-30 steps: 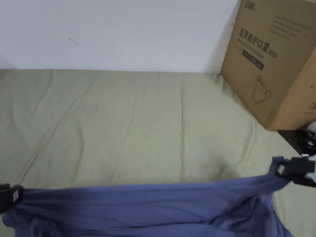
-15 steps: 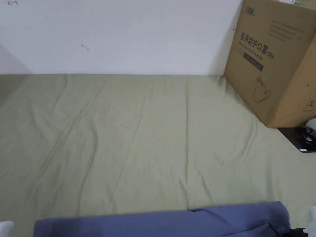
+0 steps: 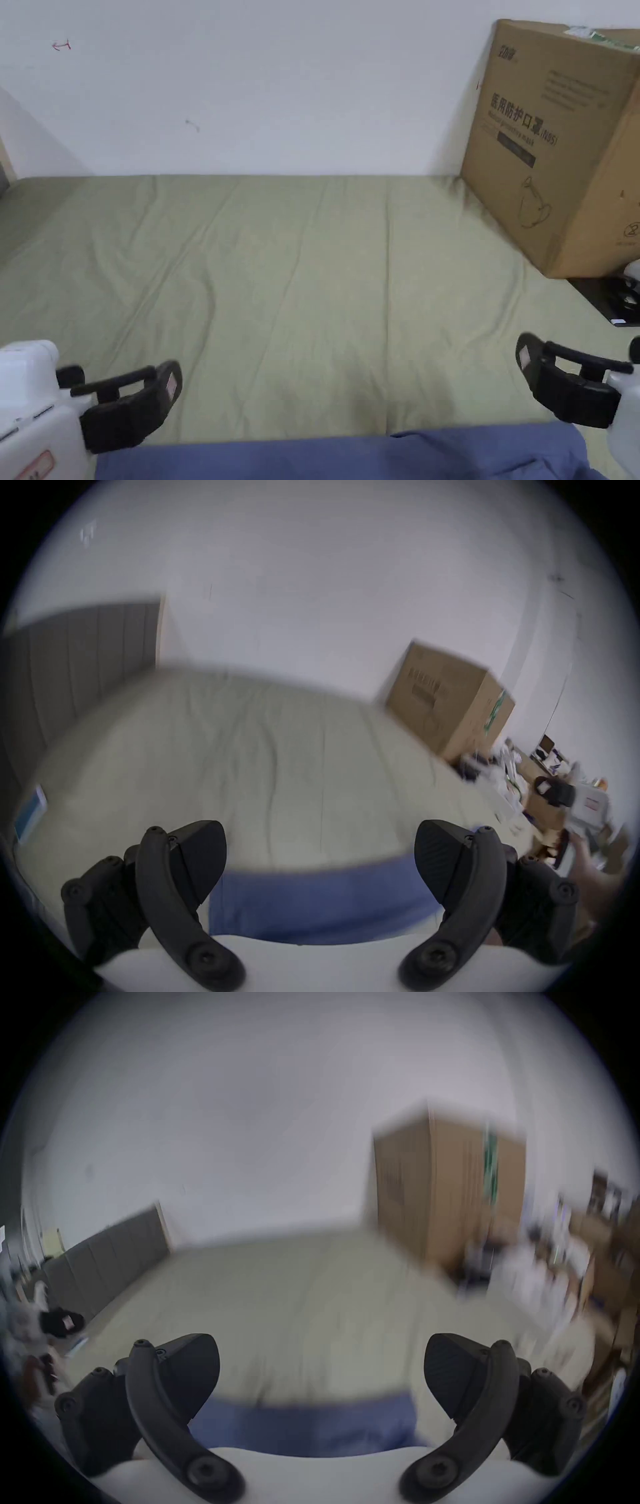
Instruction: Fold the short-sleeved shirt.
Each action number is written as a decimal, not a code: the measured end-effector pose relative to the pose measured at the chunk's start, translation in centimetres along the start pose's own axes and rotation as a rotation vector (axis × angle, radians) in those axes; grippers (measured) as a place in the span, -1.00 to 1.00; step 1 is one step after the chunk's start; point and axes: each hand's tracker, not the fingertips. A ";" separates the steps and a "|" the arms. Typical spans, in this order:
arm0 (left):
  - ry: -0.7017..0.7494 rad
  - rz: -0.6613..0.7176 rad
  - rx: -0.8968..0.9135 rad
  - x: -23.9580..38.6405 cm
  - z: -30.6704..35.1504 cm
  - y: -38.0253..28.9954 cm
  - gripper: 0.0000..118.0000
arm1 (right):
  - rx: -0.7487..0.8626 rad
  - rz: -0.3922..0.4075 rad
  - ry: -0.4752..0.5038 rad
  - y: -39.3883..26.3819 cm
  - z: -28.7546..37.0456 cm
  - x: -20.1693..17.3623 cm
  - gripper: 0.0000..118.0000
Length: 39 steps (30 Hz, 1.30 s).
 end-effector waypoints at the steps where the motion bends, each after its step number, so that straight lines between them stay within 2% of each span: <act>1: 0.067 -0.083 0.137 1.6 0.8 0.2 0.91 | 0.104 0.030 -0.066 0.3 1.0 -1.3 0.98; 3: 0.184 -0.217 0.337 4.0 1.6 -0.7 0.93 | 0.132 -0.015 -0.089 -0.1 1.2 -2.9 1.00; 4: 0.193 -0.229 0.335 4.8 1.6 -0.8 0.93 | 0.107 -0.024 -0.080 -1.0 1.1 -4.0 0.99; 5: 0.159 -0.210 0.274 5.3 1.5 -0.5 0.88 | 0.003 -0.046 -0.070 -0.7 0.8 -4.4 0.98; 6: 0.093 -0.114 0.188 5.3 1.2 -0.6 0.73 | -0.044 -0.072 -0.014 -1.0 0.6 -4.2 0.93; 7: 0.035 -0.083 0.169 6.0 1.5 -0.6 0.32 | -0.033 -0.104 0.020 -1.5 0.4 -4.1 0.75; 8: -0.031 -0.073 0.187 6.0 1.8 -0.9 -0.56 | -0.009 -0.090 -0.010 -1.8 0.6 -4.3 0.14; 9: -0.054 -0.074 0.193 6.1 1.9 -1.1 -1.00 | 0.037 -0.064 -0.065 -2.0 0.9 -4.7 -0.55; 10: -0.010 -0.149 0.197 6.6 1.8 -0.9 -1.00 | 0.061 -0.032 -0.112 -2.0 1.0 -4.9 -0.91; 12: 0.067 -0.194 0.188 7.1 2.0 -1.0 -1.00 | 0.050 -0.058 -0.114 -1.7 0.9 -4.9 -0.91; 14: 0.041 -0.183 0.192 6.8 2.3 -0.7 -1.00 | 0.030 -0.113 -0.090 -1.3 0.8 -4.6 -0.91; 17: 0.067 -0.178 0.175 5.2 2.5 0.6 -1.00 | 0.007 -0.111 -0.101 -0.7 0.8 -4.3 -0.91; 19: 0.075 -0.151 0.081 2.2 2.1 1.6 -1.00 | -0.018 -0.143 -0.052 -0.3 1.1 -3.9 -0.91; 20: 0.074 -0.108 0.010 -0.1 1.7 1.9 -1.00 | -0.036 -0.162 -0.008 -0.1 1.4 -3.7 -0.91; 22: 0.063 0.034 -0.114 -5.0 0.7 1.7 -1.00 | -0.068 -0.157 0.012 0.1 1.8 -3.7 -0.91; 26: -0.095 0.466 -0.472 -16.0 -2.3 -2.8 -1.00 | -0.138 -0.098 0.006 -0.2 2.1 -4.2 -0.91; 27: -0.117 0.516 -0.509 -16.9 -2.5 -4.2 -0.98 | -0.150 -0.097 0.005 -0.3 2.0 -4.3 -0.91; 28: -0.136 0.554 -0.555 -18.1 -2.8 -5.7 -0.75 | -0.162 -0.099 0.008 -0.5 1.9 -4.4 -0.91; 29: -0.150 0.587 -0.599 -19.0 -3.1 -7.2 -0.08 | -0.180 -0.097 0.013 -0.7 1.7 -4.6 -0.91; 30: -0.153 0.603 -0.625 -19.6 -3.3 -8.3 0.47 | -0.196 -0.091 0.014 -0.8 1.4 -4.8 -0.91; 31: -0.202 0.657 -0.642 -19.9 -3.7 -9.6 0.83 | -0.219 -0.081 0.008 -1.0 1.1 -5.1 -0.91; 32: -0.263 0.717 -0.662 -20.4 -4.1 -10.8 0.94 | -0.240 -0.075 0.009 -1.1 1.0 -5.4 -0.91; 35: -0.366 0.878 -0.642 -21.8 -5.2 -13.8 0.95 | -0.279 -0.065 0.040 -1.2 0.4 -6.1 -0.91; 37: -0.366 0.948 -0.639 -22.2 -6.1 -15.6 0.95 | -0.297 -0.036 0.047 -1.3 0.1 -6.7 -0.91; 39: -0.515 1.038 -0.573 -21.9 -7.3 -16.1 0.97 | -0.316 -0.018 0.055 -1.3 -0.4 -7.3 -0.91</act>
